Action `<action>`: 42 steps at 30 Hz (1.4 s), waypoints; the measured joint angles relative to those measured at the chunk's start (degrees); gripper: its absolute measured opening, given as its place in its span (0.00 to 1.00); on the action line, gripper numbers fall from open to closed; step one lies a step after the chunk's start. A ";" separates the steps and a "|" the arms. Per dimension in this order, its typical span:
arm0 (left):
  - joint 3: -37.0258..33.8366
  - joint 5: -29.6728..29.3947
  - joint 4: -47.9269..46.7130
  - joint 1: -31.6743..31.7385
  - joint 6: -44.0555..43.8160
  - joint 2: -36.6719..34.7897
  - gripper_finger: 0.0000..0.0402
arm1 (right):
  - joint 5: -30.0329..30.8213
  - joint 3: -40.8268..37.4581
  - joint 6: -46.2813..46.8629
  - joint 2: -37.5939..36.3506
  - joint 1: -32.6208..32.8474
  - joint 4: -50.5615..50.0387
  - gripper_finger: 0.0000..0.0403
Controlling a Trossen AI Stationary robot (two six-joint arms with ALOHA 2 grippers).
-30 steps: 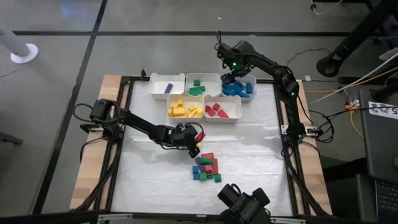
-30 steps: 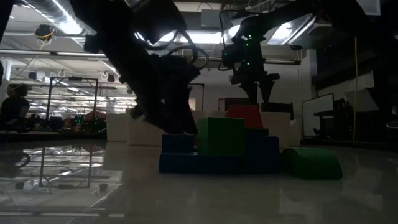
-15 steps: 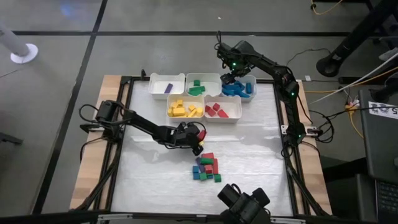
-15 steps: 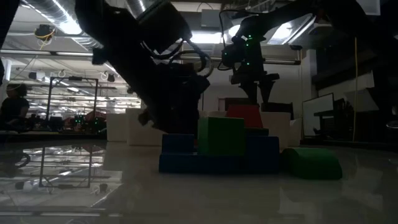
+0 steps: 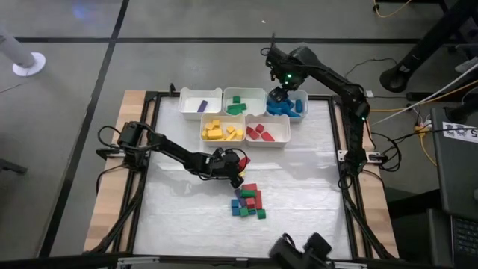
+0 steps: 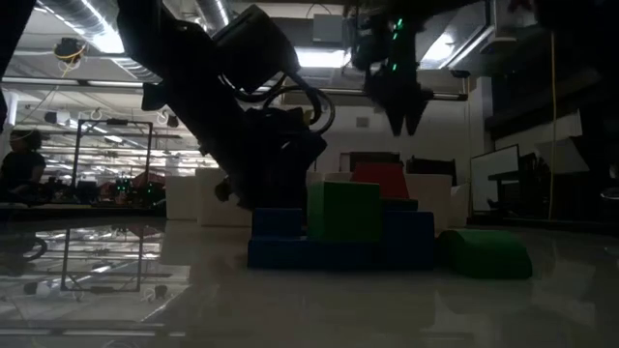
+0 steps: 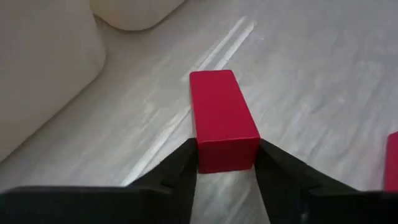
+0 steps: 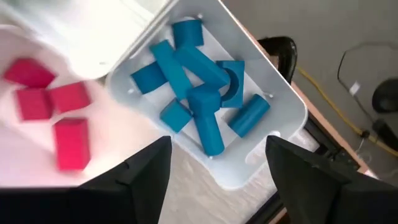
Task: Sort blocks
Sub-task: Put the red block into the bottom right bin, then put the green block into the top center bin
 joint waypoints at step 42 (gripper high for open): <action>6.12 12.85 9.60 17.66 23.95 -11.77 0.42 | 7.72 -28.94 80.41 -22.83 67.61 17.86 0.65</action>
